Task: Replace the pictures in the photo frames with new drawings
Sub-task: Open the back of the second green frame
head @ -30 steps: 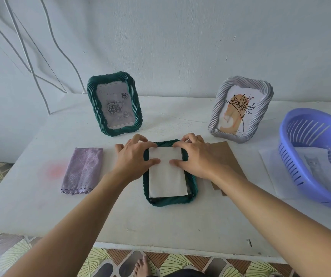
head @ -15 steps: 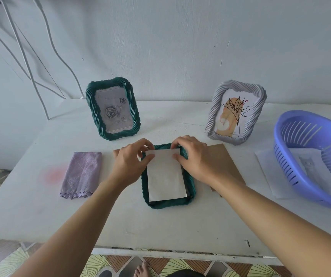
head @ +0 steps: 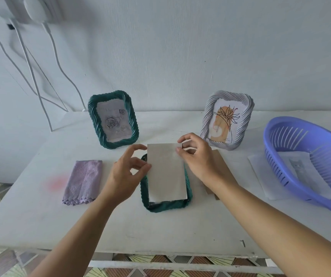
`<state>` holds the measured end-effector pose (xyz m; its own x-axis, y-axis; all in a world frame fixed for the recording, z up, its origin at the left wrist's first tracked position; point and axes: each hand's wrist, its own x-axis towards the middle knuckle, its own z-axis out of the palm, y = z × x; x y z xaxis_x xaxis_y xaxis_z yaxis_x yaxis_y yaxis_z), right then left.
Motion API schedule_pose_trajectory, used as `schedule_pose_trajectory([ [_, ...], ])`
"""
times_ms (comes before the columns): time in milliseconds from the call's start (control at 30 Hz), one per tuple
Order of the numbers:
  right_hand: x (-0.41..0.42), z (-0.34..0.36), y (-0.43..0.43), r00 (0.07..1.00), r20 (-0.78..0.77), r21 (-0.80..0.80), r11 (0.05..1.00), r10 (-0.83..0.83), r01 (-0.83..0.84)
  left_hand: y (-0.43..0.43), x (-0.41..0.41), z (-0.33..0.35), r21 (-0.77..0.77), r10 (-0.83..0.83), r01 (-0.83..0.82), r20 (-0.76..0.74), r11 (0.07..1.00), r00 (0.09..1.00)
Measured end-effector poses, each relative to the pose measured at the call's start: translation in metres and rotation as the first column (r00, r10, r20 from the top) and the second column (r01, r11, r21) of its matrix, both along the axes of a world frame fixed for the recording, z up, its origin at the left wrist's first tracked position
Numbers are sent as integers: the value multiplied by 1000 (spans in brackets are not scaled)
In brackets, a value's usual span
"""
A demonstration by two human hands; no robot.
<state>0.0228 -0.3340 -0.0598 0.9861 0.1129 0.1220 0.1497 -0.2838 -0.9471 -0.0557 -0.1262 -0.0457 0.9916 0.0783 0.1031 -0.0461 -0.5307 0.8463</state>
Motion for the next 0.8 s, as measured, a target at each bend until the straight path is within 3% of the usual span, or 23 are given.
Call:
schedule_pose_trajectory([
  [267, -9, 11, -21, 994, 55, 14, 995, -98, 97, -31, -6, 17, -211, 77, -82, -31, 974, 997],
  [400, -18, 13, -45, 998, 67, -122, 993, 3, 5, -46, -6, 15, -299, 79, -94, -63, 950, 995],
  [500, -28, 17, -73, 981, 183, -253, 967, 66, -18, -57, -4, 12, -343, 60, -84, -79, 935, 995],
  [700, -35, 34, -147, 879, 475, -475, 850, 32, 226, -96, 10, 5, -377, 20, -52, -88, 925, 996],
  [800, -36, 37, -179, 867, 499, -631, 684, -3, 366, -122, 19, 0, -382, -11, -24, -88, 924, 996],
])
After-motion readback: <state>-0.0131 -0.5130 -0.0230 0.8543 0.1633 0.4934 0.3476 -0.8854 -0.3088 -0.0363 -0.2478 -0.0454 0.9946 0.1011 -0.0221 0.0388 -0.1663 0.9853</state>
